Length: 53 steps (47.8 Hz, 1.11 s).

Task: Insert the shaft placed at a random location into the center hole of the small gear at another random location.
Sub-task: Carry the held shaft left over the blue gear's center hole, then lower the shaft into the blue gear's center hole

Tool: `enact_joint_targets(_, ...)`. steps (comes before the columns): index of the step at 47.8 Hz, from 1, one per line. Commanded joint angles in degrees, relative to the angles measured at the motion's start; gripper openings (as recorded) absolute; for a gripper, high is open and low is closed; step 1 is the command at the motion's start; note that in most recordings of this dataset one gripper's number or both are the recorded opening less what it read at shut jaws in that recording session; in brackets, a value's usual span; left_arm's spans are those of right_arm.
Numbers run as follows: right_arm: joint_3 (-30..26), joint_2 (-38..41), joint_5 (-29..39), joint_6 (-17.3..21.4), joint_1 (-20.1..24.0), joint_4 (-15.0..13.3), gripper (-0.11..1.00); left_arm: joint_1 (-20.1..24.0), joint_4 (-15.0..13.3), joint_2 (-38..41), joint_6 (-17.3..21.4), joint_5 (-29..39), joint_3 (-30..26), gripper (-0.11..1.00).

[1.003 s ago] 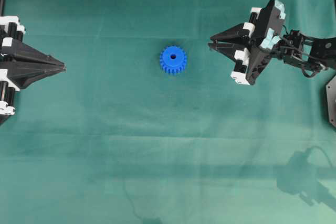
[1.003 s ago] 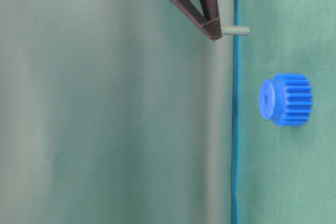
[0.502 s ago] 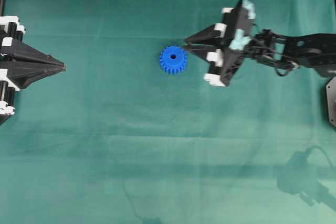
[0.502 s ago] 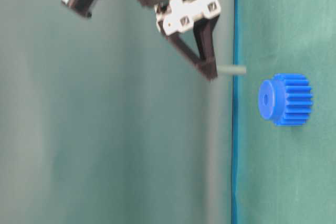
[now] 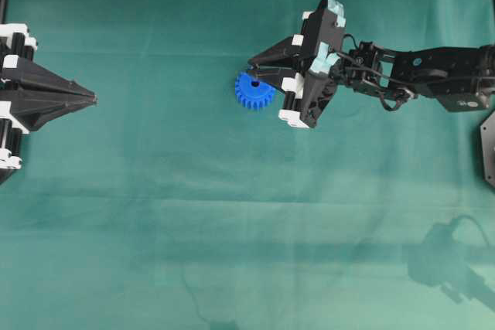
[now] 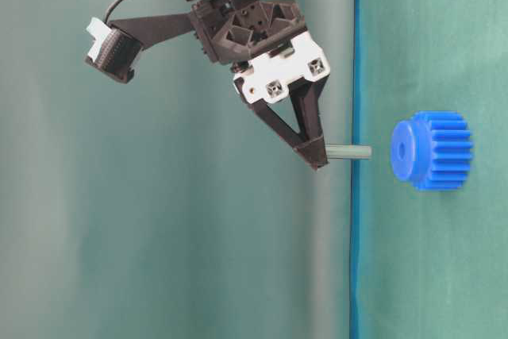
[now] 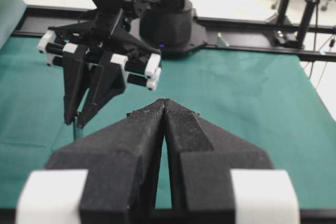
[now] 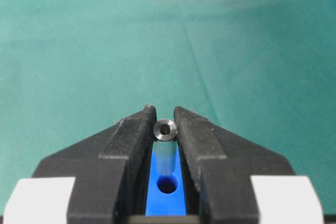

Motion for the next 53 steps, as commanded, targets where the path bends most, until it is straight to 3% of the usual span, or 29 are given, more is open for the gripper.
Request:
enact_joint_targets(1, -1.32, -0.09, -0.53, -0.18, 0.09, 0.0, 0.14, 0.0, -0.09, 0.26, -0.09, -0.26, -0.62, 0.0)
enact_joint_targets(53, -1.58, 7.65, -3.52, 0.18, 0.09, 0.26, 0.14, 0.0, -0.09, 0.35, -0.09, 0.0, -0.53, 0.0)
